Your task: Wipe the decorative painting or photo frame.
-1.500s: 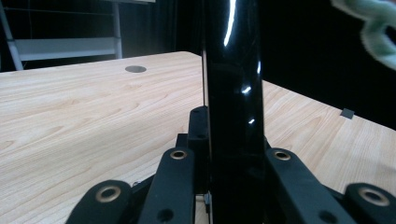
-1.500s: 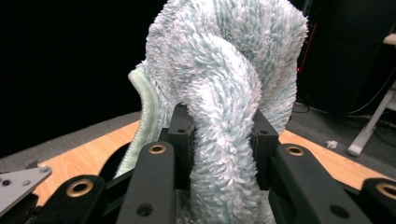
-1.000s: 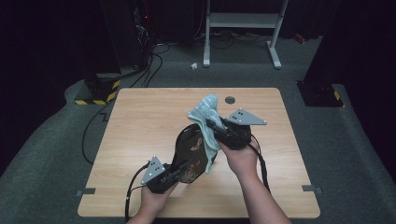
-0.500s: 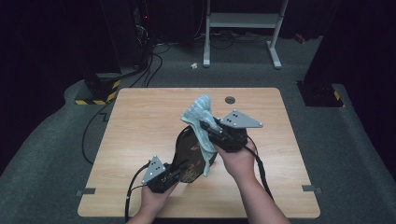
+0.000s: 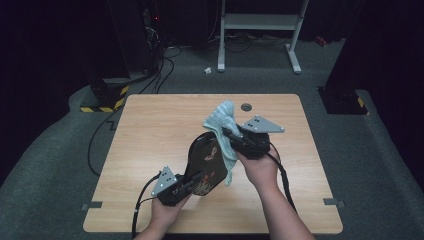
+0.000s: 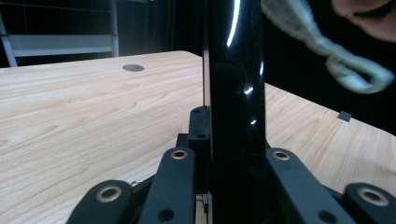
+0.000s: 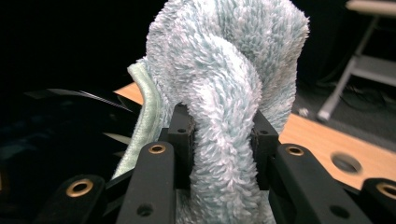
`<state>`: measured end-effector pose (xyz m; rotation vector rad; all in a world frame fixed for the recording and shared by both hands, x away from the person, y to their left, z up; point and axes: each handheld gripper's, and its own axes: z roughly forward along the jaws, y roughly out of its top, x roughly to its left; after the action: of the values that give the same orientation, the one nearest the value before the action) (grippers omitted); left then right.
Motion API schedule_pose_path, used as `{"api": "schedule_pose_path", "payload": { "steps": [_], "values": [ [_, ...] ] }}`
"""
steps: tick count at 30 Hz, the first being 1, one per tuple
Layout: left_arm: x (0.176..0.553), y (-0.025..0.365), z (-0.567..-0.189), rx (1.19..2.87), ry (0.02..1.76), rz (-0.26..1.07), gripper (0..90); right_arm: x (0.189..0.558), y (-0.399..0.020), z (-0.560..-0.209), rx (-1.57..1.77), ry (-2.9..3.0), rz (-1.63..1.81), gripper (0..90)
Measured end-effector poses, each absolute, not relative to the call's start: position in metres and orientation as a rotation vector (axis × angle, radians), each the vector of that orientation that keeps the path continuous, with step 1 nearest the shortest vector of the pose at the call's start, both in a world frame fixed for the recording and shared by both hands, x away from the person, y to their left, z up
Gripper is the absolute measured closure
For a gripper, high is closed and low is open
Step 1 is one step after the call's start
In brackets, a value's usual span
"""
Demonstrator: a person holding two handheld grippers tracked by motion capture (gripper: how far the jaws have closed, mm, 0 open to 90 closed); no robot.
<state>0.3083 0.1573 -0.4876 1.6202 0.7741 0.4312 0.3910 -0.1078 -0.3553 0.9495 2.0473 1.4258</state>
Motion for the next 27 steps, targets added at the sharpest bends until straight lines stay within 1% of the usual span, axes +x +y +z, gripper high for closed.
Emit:
{"api": "schedule_pose_path", "payload": {
  "steps": [4, 9, 15, 21, 24, 27],
  "values": [
    [0.309, 0.157, -0.488, 1.618, 0.779, 0.425, 80.2, 0.401, -0.128, -0.371, 1.033, 2.049, 1.397, 69.2],
    [0.309, 0.158, -0.487, 1.619, 0.78, 0.419, 80.3, 0.407, -0.142, -0.393, 1.094, 2.074, 1.352, 69.2],
    [0.309, 0.157, -0.487, 1.62, 0.781, 0.418, 80.3, 0.414, -0.143, -0.426, 1.121, 2.167, 1.282, 69.3],
    [0.309, 0.157, -0.487, 1.622, 0.781, 0.418, 80.3, 0.408, -0.139, -0.456, 1.12, 2.223, 1.217, 69.7],
    [0.31, 0.157, -0.487, 1.627, 0.78, 0.414, 80.4, 0.407, -0.141, -0.455, 1.116, 2.208, 1.241, 69.7],
    [0.31, 0.157, -0.486, 1.626, 0.781, 0.413, 80.3, 0.403, -0.14, -0.438, 1.067, 2.17, 1.252, 69.7]
  ]
}}
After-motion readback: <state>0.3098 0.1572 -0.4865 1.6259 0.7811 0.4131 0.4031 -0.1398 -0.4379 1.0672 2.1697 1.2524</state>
